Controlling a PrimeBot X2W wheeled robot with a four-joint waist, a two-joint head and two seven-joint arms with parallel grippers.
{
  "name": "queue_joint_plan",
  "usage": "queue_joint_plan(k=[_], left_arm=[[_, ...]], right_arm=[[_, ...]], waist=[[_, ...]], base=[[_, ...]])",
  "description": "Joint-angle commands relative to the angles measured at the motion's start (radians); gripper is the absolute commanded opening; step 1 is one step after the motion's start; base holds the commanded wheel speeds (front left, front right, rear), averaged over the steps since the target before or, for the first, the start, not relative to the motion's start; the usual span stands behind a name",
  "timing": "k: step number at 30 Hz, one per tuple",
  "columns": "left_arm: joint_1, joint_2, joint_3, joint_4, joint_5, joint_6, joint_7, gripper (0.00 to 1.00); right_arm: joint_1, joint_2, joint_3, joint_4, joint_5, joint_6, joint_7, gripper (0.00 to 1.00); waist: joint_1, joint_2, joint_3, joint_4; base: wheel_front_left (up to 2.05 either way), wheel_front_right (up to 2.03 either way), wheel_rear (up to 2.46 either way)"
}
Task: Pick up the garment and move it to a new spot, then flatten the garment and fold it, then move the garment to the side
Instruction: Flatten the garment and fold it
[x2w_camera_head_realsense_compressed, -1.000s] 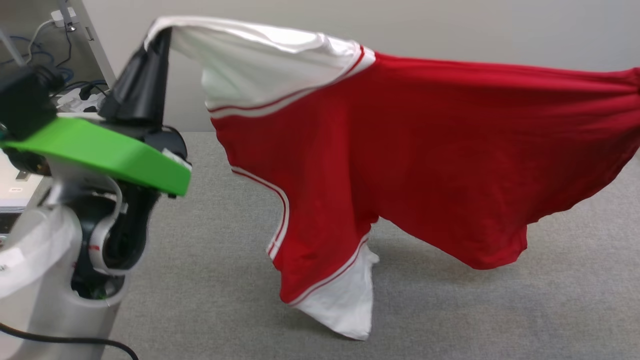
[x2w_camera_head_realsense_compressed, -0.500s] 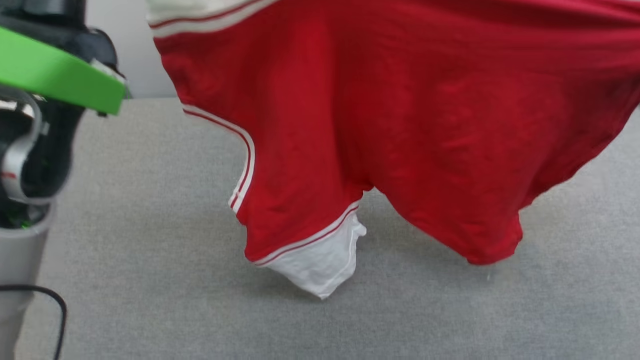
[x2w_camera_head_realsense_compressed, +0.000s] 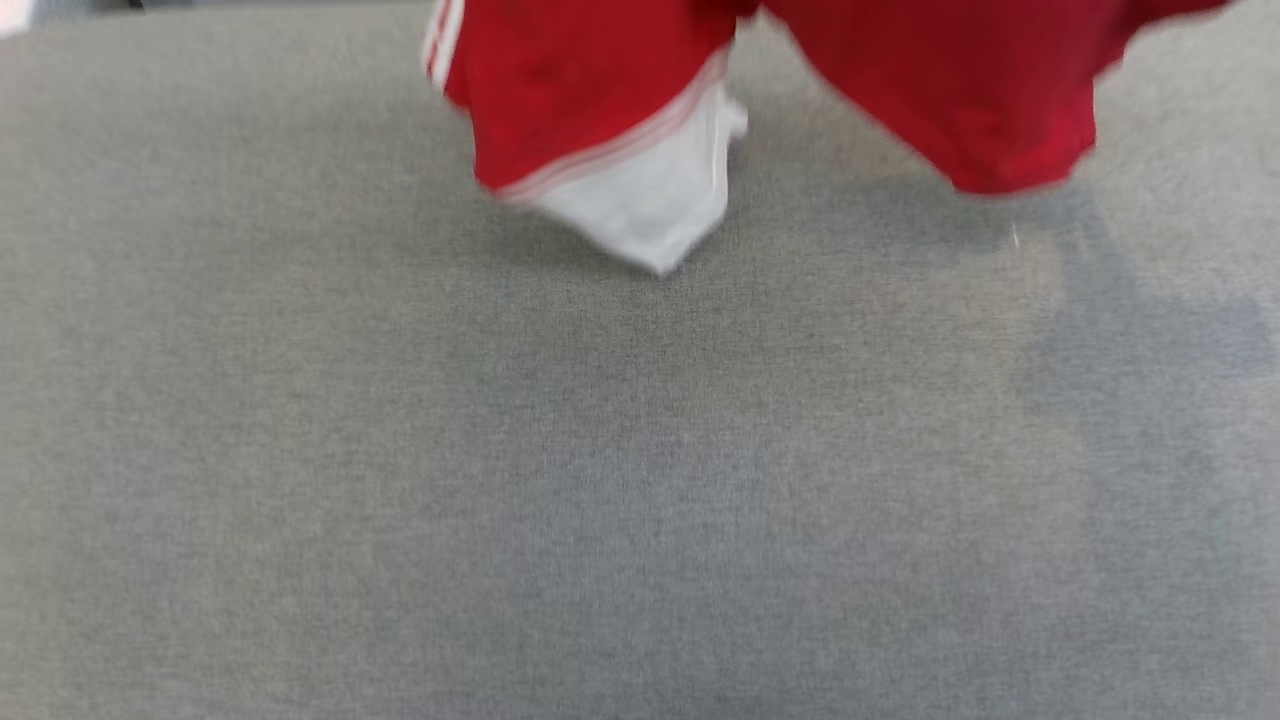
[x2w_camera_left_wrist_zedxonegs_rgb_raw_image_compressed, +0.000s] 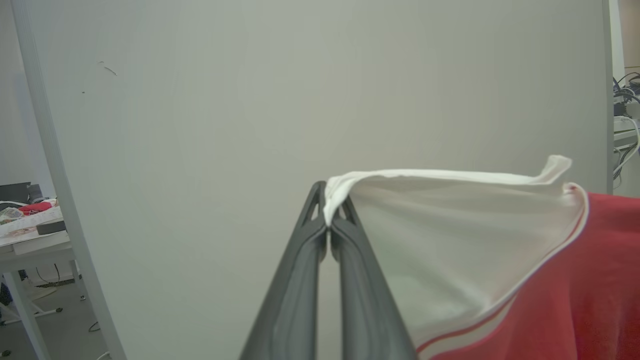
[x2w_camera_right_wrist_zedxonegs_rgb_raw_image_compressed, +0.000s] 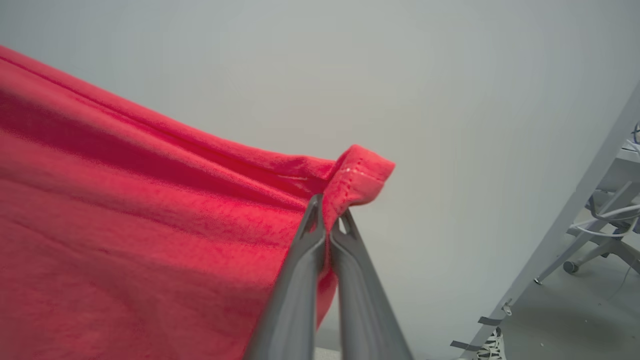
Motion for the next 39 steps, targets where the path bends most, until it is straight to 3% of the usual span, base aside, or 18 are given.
queue_joint_plan(k=[1, 11, 18, 23, 28, 39], left_arm=[[-0.067, 0.003, 0.004, 0.042, 0.019, -0.01, -0.016, 0.0], [-0.496, -0.066, -0.062, 0.45, 0.147, -0.093, -0.198, 0.0], [-0.656, -0.115, -0.131, 0.705, 0.178, -0.13, -0.438, 0.0], [-0.607, -0.143, -0.156, 0.748, 0.144, -0.134, -0.487, 0.0], [-0.475, -0.163, -0.189, 0.681, 0.101, -0.134, -0.492, 0.0], [-0.033, -0.216, -0.2, 0.564, 0.033, -0.135, -0.492, 0.0]], right_arm=[[-0.052, -0.011, 0.012, 0.037, -0.022, -0.002, -0.015, 0.0], [-0.457, 0.079, 0.086, 0.381, -0.156, -0.002, -0.189, 0.0], [-0.66, 0.148, 0.065, 0.634, -0.265, -0.002, -0.374, 0.0], [-0.664, 0.168, 0.089, 0.715, -0.275, -0.002, -0.463, 0.0], [-0.616, 0.173, 0.137, 0.759, -0.257, -0.002, -0.518, 0.0], [-0.34, 0.147, 0.297, 0.771, -0.134, -0.002, -0.587, 0.0]], waist=[[-0.0001, -0.0001, 0.161, 0.004], [-0.0001, -0.0001, 0.308, -0.011], [-0.0001, -0.0001, 0.389, 0.02], [-0.0001, -0.0001, 0.398, 0.039], [-0.0001, -0.0001, 0.378, 0.054], [-0.0001, -0.0001, 0.23, 0.083]], base=[[0.0, 0.0, 0.0], [0.0, 0.0, 0.0], [0.0, 0.0, 0.0], [0.0, 0.0, 0.0], [0.0, 0.0, 0.0], [0.0, 0.0, 0.0]])
